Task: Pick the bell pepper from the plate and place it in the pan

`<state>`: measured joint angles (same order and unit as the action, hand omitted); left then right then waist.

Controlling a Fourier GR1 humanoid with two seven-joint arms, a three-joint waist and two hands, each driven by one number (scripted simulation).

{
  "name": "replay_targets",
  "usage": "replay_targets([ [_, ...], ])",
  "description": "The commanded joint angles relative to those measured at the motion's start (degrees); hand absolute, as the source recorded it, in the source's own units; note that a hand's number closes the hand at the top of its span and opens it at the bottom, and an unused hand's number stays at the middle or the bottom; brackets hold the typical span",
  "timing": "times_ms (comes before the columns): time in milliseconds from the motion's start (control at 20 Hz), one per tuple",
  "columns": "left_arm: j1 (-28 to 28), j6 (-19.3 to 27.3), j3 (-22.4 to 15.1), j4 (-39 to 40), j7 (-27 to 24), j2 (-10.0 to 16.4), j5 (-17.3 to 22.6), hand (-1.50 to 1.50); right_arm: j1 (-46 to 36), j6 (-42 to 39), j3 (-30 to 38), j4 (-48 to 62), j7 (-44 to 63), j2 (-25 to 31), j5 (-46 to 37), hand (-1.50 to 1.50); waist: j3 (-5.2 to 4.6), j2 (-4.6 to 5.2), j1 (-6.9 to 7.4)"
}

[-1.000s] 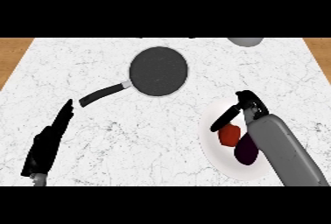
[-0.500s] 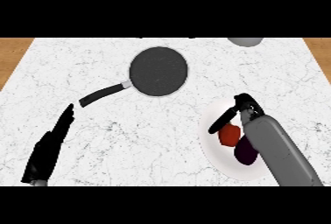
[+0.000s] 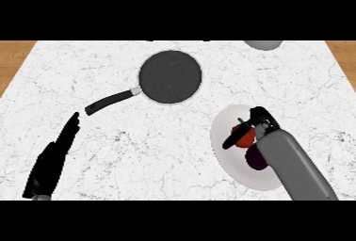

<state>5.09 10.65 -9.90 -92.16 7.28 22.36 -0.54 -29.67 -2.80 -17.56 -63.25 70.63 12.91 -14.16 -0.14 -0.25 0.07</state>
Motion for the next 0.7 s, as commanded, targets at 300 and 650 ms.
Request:
replay_targets([
  [300, -1.36, -1.82, 1.64, -0.27, 1.31, -0.59, -0.07, 0.0, 2.38, 6.03, 1.57, -0.45, 6.88, -5.31, -5.4, 1.5, 0.12, 0.16, -0.02],
  [650, 0.66, -1.77, 1.51, 0.91, -1.21, -2.03, -1.02, 0.0, 4.95, 7.32, 4.11, -1.2, 3.82, -7.57, -7.03, 1.5, 0.1, 0.16, -0.04],
])
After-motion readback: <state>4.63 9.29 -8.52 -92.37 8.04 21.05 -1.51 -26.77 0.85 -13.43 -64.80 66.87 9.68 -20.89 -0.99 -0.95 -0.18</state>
